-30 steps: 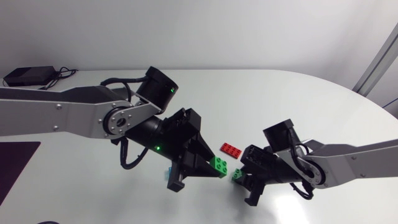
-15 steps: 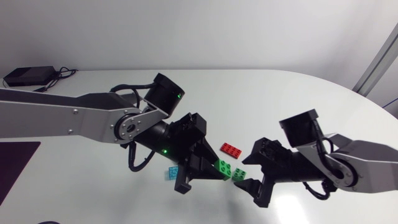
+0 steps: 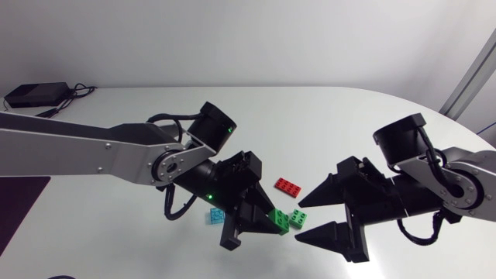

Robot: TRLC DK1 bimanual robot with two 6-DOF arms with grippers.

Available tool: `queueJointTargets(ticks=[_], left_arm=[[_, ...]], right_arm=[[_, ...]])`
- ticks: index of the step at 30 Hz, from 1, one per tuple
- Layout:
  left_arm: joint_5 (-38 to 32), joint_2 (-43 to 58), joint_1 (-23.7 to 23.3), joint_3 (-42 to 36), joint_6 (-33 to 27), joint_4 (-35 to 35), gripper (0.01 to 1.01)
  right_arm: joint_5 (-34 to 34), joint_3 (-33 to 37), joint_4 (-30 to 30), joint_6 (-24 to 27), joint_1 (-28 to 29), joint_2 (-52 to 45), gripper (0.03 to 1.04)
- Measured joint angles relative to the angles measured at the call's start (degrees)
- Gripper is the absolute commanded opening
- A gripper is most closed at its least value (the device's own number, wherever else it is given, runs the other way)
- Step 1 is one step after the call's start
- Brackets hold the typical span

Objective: Separate the duplo bricks

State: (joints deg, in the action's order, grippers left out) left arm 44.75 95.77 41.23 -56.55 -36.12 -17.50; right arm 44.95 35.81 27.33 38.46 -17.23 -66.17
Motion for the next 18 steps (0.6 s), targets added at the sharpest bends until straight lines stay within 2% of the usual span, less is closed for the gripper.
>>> queueJointTargets(ticks=[7,18], left_arm=[[0.0,0.0,1.2,0.0,0.0,0.0,0.295],[0.1,0.6,2.0,0.0,0.0,-0.7,0.295]], right_arm=[[1.8,0.7,0.8,0.2,-0.5,-0.3,0.93],[2.2,0.7,0.6,0.6,-3.6,-0.4,0.81]])
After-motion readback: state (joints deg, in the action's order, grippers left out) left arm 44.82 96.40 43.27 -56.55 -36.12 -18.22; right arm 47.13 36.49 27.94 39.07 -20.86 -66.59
